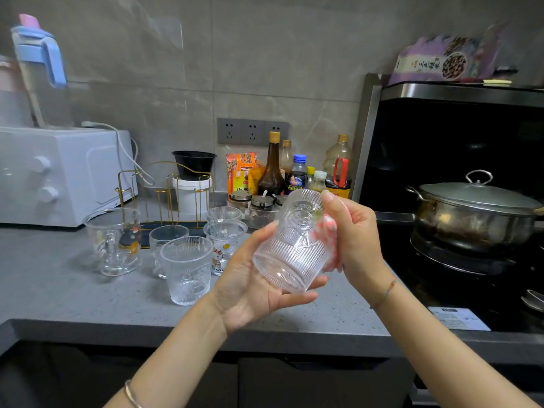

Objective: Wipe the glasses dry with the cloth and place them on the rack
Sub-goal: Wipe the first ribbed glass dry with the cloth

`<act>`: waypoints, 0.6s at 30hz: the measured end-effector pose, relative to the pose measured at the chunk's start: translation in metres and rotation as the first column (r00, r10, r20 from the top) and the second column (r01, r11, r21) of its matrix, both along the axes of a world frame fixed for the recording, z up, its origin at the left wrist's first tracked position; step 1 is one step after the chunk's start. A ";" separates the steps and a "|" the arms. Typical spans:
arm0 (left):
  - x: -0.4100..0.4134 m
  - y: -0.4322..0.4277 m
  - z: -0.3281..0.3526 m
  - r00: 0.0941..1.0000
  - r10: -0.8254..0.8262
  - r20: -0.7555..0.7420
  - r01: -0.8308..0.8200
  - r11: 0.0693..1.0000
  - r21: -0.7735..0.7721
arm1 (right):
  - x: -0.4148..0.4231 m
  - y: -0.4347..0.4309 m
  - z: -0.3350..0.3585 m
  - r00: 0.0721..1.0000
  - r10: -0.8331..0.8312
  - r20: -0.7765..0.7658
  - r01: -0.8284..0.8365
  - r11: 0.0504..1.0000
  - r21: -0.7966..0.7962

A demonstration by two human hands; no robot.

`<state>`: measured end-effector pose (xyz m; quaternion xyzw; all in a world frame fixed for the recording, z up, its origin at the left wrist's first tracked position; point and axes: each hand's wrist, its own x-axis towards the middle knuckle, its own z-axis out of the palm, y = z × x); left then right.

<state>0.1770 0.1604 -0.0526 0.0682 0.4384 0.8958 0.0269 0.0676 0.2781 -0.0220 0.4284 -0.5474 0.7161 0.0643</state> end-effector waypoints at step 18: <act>0.004 0.006 0.006 0.998 0.007 -0.060 -0.005 1.000 0.029 | 0.009 -0.003 0.008 0.998 -0.026 -0.057 0.022 0.997 -0.067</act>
